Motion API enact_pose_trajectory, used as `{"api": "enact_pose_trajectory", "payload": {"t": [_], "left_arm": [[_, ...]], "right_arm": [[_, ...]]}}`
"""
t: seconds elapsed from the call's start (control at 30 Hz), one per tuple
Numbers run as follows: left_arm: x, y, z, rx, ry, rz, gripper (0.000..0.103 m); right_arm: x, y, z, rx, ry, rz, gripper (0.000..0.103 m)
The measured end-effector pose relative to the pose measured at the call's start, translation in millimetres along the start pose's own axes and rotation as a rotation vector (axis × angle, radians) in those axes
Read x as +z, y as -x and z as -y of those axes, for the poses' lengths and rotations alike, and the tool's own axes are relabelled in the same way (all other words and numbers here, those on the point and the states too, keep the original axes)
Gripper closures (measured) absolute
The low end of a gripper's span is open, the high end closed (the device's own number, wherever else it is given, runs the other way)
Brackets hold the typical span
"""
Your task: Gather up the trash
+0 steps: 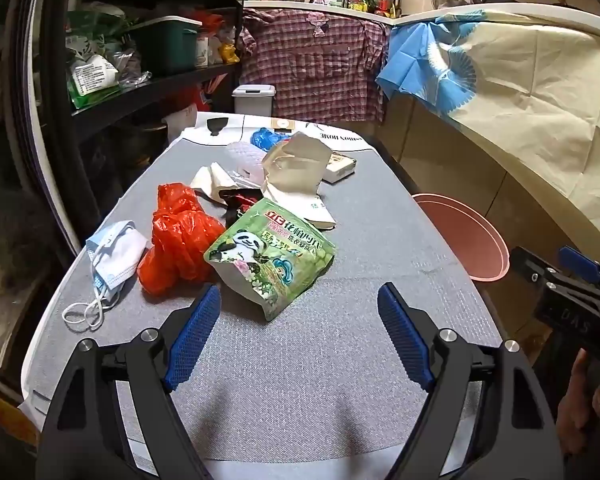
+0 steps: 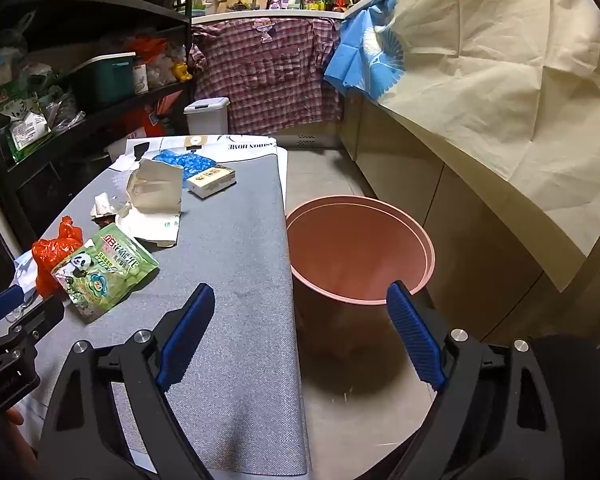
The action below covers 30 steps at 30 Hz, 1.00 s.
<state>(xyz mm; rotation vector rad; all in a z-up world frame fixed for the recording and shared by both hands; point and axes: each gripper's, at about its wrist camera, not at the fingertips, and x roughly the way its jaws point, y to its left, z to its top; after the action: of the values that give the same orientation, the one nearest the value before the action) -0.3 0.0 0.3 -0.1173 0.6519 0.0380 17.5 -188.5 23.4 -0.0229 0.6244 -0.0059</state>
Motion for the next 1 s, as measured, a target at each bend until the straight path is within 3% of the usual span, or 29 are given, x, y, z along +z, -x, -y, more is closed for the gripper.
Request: {"api": "enact_pose_trajectory", "payload": {"t": [0.73, 1.0], "left_arm": [[1.0, 4.3, 4.3, -0.031, -0.006, 0.025, 0.025], [2.9, 4.3, 1.1, -0.055, 0.020, -0.018, 0.025]], "right_arm": [[0.3, 0.4, -0.4, 0.000, -0.003, 0.000, 0.017], [0.4, 0.5, -0.4, 0.001, -0.002, 0.001, 0.018]]}}
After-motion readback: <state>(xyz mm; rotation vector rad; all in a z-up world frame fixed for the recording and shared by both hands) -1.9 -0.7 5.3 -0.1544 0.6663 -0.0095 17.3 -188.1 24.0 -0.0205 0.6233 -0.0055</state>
